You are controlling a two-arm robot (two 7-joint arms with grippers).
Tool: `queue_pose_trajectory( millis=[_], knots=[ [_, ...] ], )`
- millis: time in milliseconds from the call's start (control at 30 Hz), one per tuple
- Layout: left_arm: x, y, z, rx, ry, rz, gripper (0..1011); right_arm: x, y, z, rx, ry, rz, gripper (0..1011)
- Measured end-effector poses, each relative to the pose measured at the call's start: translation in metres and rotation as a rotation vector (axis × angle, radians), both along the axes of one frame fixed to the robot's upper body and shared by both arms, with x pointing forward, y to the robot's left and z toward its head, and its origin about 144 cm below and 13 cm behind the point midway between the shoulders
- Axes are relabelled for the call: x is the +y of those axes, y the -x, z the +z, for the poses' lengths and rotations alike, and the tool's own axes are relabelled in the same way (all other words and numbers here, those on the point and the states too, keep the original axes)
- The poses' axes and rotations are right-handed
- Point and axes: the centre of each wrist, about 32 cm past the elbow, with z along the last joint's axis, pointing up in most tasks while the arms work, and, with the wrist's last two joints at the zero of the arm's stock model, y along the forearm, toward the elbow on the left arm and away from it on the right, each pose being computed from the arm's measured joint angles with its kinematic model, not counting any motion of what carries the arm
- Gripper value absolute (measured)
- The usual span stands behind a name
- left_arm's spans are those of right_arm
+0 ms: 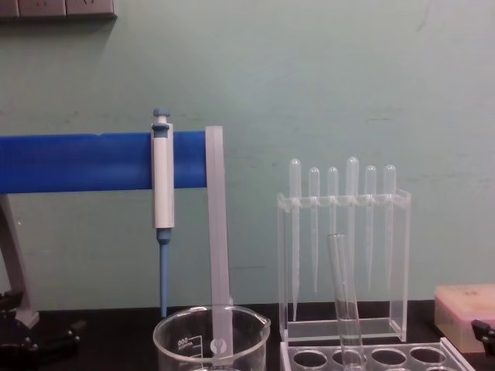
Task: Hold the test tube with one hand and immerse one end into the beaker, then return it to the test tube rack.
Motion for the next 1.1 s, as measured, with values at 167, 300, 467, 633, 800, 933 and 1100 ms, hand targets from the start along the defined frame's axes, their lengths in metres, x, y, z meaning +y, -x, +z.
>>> queue_pose_trajectory(
  millis=[167,300,467,633,800,933,1100],
  knots=[
    [0.0000,0.0000,0.0000,0.000,0.000,0.000,1000,0.0000,0.0000,0.0000,0.000,0.000,0.000,1002],
    [0.0000,0.0000,0.0000,0.000,0.000,0.000,1000,0.0000,0.0000,0.0000,0.000,0.000,0.000,1000],
    [0.0000,0.0000,0.0000,0.000,0.000,0.000,1000,0.0000,0.0000,0.0000,0.000,0.000,0.000,1002],
    [0.0000,0.0000,0.0000,0.000,0.000,0.000,1000,0.0000,0.0000,0.0000,0.000,0.000,0.000,1002],
    [0.0000,0.0000,0.0000,0.000,0.000,0.000,1000,0.0000,0.0000,0.0000,0.000,0.000,0.000,1002],
    [0.0000,0.0000,0.0000,0.000,0.000,0.000,1000,0.0000,0.0000,0.0000,0.000,0.000,0.000,1002],
    [0.0000,0.0000,0.0000,0.000,0.000,0.000,1000,0.0000,0.0000,0.0000,0.000,0.000,0.000,1002]
  ],
)
